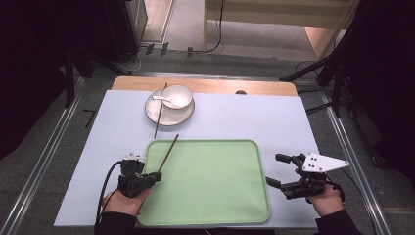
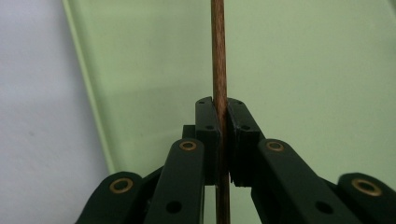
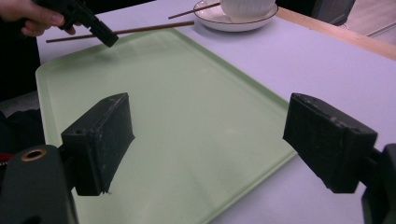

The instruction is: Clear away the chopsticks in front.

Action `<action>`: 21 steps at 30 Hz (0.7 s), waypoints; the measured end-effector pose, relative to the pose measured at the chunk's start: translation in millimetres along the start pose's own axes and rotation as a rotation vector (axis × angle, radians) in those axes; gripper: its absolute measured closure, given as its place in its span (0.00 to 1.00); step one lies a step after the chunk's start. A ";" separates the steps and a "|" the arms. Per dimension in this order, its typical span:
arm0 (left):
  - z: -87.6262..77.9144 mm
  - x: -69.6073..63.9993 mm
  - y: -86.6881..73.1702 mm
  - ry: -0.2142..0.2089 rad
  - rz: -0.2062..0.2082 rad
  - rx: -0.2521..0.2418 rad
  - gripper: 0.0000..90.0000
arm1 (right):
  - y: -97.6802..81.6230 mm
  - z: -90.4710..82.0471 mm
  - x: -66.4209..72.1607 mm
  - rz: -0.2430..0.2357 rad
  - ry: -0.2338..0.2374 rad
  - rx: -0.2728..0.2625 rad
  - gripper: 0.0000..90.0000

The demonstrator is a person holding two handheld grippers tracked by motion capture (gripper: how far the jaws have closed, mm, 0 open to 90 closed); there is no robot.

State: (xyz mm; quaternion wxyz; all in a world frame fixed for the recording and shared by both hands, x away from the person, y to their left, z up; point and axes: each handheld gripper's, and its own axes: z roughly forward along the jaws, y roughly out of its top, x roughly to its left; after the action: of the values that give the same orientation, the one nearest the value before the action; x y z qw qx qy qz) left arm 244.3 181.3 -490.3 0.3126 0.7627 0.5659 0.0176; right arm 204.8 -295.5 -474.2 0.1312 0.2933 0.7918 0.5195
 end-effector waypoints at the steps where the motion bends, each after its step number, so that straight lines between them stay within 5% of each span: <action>1: 1.1 0.3 -1.8 -0.003 -0.006 0.009 0.95 | 0.0 0.0 0.0 0.000 0.000 0.000 0.18; 10: 10.9 3.8 -9.4 -0.008 -0.035 0.055 0.95 | 1.0 1.8 -0.6 -0.004 0.009 -0.002 0.18; 16: 11.3 -2.0 -10.0 0.023 0.021 0.050 0.92 | 0.9 1.1 -0.1 -0.004 0.008 -0.003 0.18; 21: 11.5 -1.6 -9.7 0.023 0.024 0.049 0.92 | 1.0 1.0 0.5 -0.005 0.009 -0.003 0.18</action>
State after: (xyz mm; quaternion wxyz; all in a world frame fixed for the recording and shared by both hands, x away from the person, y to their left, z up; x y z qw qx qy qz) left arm 239.8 176.3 -503.8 0.2870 0.7766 0.5606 0.0161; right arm 205.3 -294.2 -473.7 0.1295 0.2887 0.7925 0.5214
